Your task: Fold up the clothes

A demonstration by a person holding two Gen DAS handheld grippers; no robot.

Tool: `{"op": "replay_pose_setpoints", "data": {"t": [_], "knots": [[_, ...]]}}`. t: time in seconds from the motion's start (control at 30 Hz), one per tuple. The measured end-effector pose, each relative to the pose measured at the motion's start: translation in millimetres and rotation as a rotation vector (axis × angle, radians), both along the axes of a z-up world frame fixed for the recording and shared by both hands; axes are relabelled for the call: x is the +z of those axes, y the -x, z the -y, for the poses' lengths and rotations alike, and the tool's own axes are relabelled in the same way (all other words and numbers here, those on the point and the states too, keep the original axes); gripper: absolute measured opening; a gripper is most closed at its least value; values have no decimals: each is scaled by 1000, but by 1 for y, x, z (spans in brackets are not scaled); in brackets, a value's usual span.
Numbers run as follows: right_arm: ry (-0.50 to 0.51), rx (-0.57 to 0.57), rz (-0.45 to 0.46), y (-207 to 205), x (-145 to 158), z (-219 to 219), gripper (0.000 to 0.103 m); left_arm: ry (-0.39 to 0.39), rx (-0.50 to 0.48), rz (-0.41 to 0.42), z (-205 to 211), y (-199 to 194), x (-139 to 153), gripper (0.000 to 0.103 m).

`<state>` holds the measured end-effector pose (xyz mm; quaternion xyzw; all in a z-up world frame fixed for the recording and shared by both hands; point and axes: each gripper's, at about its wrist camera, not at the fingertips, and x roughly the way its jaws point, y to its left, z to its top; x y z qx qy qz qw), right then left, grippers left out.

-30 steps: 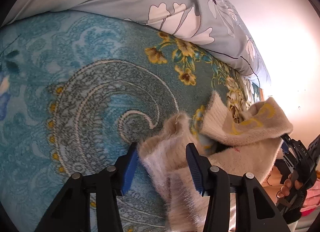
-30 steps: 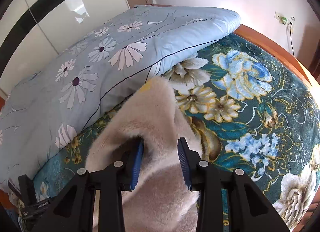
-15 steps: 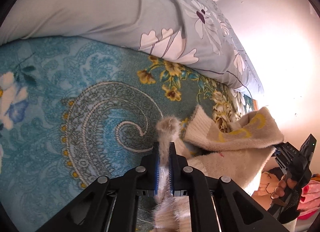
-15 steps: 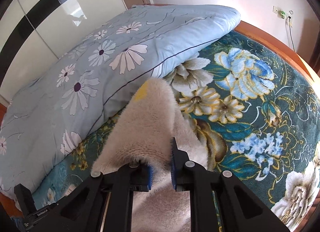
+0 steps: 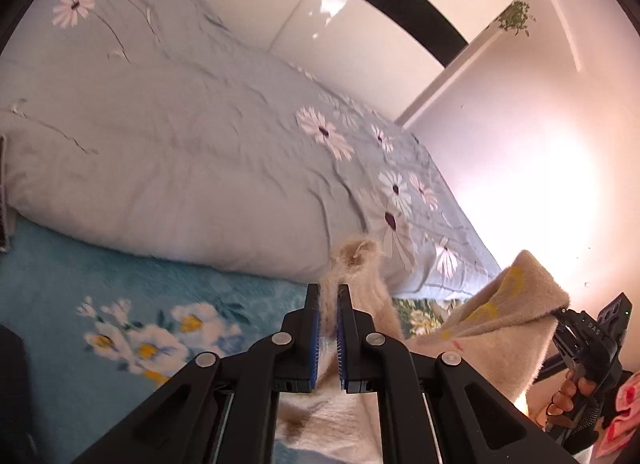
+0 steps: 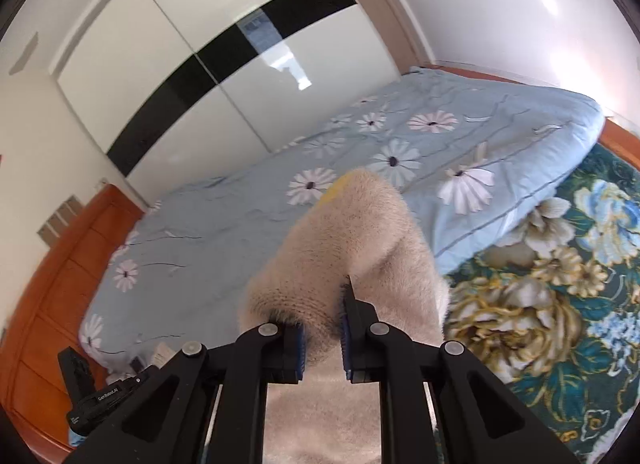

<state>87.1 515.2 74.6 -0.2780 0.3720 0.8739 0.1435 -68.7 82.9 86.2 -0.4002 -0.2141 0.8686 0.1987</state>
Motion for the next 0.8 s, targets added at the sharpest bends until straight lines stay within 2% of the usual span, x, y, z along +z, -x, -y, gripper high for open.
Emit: {"op": "replay_pose_setpoints", "data": {"t": [0.07, 0.13, 0.2, 0.23, 0.4, 0.47, 0.6, 0.7, 0.8], "knots": [[29, 33, -55, 8, 9, 12, 14, 39, 52, -71, 34, -9, 28, 7], [58, 65, -111, 17, 17, 24, 13, 77, 114, -112, 67, -17, 44, 7], [88, 94, -156, 24, 22, 34, 13, 96, 184, -115, 100, -23, 47, 7], [105, 87, -127, 24, 6, 30, 12, 104, 213, -107, 113, -26, 43, 7], [192, 51, 17, 20, -74, 9, 12, 147, 321, 22, 150, -31, -20, 7], [228, 15, 92, 15, -105, -3, 12, 147, 345, 88, 155, -33, -48, 7], [256, -60, 247, -3, -153, -27, 12, 213, 361, 164, 150, -44, -88, 7], [340, -125, 279, -25, -185, -45, 12, 219, 375, 214, 153, -49, -107, 8], [349, -128, 312, -35, -202, -49, 12, 224, 383, 262, 155, -49, -119, 8]]}}
